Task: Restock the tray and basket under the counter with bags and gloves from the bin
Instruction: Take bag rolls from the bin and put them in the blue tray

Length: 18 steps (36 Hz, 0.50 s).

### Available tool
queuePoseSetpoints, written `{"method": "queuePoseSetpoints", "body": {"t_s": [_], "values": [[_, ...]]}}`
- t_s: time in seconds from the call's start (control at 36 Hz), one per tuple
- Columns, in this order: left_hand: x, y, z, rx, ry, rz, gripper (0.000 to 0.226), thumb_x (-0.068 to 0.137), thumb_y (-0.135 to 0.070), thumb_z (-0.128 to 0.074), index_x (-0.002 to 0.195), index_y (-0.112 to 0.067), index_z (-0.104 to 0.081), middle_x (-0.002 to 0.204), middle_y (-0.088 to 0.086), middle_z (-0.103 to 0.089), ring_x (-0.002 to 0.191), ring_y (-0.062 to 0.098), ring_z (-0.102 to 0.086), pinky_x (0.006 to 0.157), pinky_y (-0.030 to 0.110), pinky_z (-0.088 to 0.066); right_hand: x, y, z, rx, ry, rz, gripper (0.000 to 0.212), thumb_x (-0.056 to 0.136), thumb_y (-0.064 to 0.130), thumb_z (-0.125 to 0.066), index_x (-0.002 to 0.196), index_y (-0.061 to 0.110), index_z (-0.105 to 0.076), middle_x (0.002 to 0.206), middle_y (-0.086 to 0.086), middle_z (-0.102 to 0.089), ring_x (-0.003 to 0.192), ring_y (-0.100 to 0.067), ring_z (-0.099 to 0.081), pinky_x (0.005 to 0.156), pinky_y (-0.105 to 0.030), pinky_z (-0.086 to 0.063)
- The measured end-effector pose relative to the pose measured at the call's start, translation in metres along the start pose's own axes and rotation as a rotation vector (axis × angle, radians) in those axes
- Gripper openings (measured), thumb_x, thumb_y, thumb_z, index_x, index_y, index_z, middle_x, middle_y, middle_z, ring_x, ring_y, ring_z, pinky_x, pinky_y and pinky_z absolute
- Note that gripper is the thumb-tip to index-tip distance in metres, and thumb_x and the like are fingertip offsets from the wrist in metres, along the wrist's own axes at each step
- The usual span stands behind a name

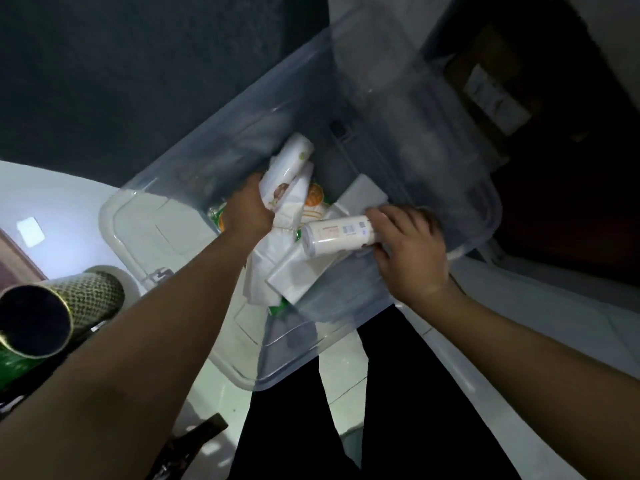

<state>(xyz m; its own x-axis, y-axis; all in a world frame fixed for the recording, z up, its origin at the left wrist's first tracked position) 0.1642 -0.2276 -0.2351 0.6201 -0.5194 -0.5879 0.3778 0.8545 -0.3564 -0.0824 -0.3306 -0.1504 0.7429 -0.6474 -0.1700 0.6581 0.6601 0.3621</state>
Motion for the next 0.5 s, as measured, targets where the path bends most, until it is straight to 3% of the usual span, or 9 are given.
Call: {"method": "queuePoseSetpoints", "body": {"t_s": [0.08, 0.17, 0.25, 0.33, 0.39, 0.47, 0.5], "values": [[-0.048, -0.011, 0.028, -0.127, 0.008, 0.054, 0.051, 0.084, -0.038, -0.070, 0.129, -0.024, -0.051, 0.124, 0.008, -0.064, 0.111, 0.032, -0.062, 0.083, 0.032, -0.043, 0.000, 0.003, 0.005, 0.051, 0.061, 0.006, 0.054, 0.073, 0.016, -0.071, 0.127, 0.015, -0.064, 0.122, -0.008, -0.066, 0.109, -0.036, -0.058, 0.097, -0.051, -0.040], [-0.103, -0.022, 0.059, -0.212, 0.007, 0.075, 0.057, 0.081, -0.029, -0.076, 0.131, -0.021, -0.051, 0.129, 0.007, -0.062, 0.113, 0.031, -0.060, 0.085, 0.032, -0.043, 0.002, 0.006, 0.012, 0.177, 0.111, -0.011, 0.055, 0.074, 0.012, -0.074, 0.128, 0.013, -0.064, 0.125, -0.010, -0.065, 0.112, -0.037, -0.057, 0.098, -0.050, -0.037], [-0.154, -0.036, 0.087, -0.311, 0.004, 0.088, 0.067, 0.078, -0.021, -0.080, 0.137, -0.022, -0.047, 0.134, 0.005, -0.059, 0.116, 0.029, -0.059, 0.096, 0.043, -0.051, 0.001, 0.006, 0.034, 0.256, 0.096, -0.028, 0.054, 0.074, 0.013, -0.075, 0.127, 0.014, -0.063, 0.125, -0.009, -0.064, 0.112, -0.036, -0.056, 0.092, -0.043, -0.038], [-0.193, -0.051, 0.109, -0.455, -0.007, 0.081, 0.064, 0.077, -0.018, -0.082, 0.131, -0.027, -0.050, 0.129, 0.001, -0.063, 0.111, 0.026, -0.063, 0.090, 0.051, -0.056, -0.006, 0.010, 0.073, 0.320, 0.037, -0.006, 0.056, 0.071, 0.015, -0.077, 0.124, 0.016, -0.063, 0.125, -0.007, -0.063, 0.111, -0.033, -0.057, 0.090, -0.039, -0.037], [-0.210, -0.059, 0.126, -0.503, -0.031, 0.042, 0.066, 0.075, -0.019, -0.084, 0.130, -0.032, -0.050, 0.126, -0.003, -0.064, 0.107, 0.021, -0.065, 0.087, 0.045, -0.058, -0.012, 0.017, 0.100, 0.405, -0.013, -0.008, 0.055, 0.071, 0.014, -0.079, 0.125, 0.017, -0.064, 0.124, -0.006, -0.060, 0.108, -0.028, -0.059, 0.093, -0.039, -0.044], [-0.229, -0.073, 0.156, -0.582, -0.057, -0.025, 0.067, 0.074, -0.021, -0.085, 0.130, -0.037, -0.050, 0.117, -0.014, -0.065, 0.099, 0.006, -0.066, 0.072, 0.024, -0.056, -0.025, 0.027, 0.139, 0.490, -0.102, -0.026, 0.055, 0.073, 0.013, -0.080, 0.125, 0.020, -0.063, 0.120, -0.002, -0.054, 0.101, -0.017, -0.059, 0.090, -0.022, -0.044], [-0.234, -0.080, 0.165, -0.614, -0.064, -0.058, 0.067, 0.074, -0.019, -0.085, 0.129, -0.038, -0.051, 0.113, -0.018, -0.066, 0.095, -0.001, -0.066, 0.067, 0.017, -0.053, -0.032, 0.029, 0.152, 0.494, -0.141, -0.035, 0.056, 0.073, 0.013, -0.079, 0.125, 0.024, -0.062, 0.119, -0.001, -0.053, 0.100, -0.016, -0.058, 0.089, -0.023, -0.045]]}}
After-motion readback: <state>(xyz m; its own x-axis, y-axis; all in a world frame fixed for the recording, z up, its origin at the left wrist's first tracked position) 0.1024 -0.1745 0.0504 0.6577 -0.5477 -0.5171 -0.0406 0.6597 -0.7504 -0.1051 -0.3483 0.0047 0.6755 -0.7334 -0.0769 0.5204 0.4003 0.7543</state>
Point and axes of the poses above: each hand's wrist, its own x-axis towards the middle knuckle, its own z-axis out of the back of the hand, y = z × x, the point moved 5 cm from there along x, towards the middle knuckle
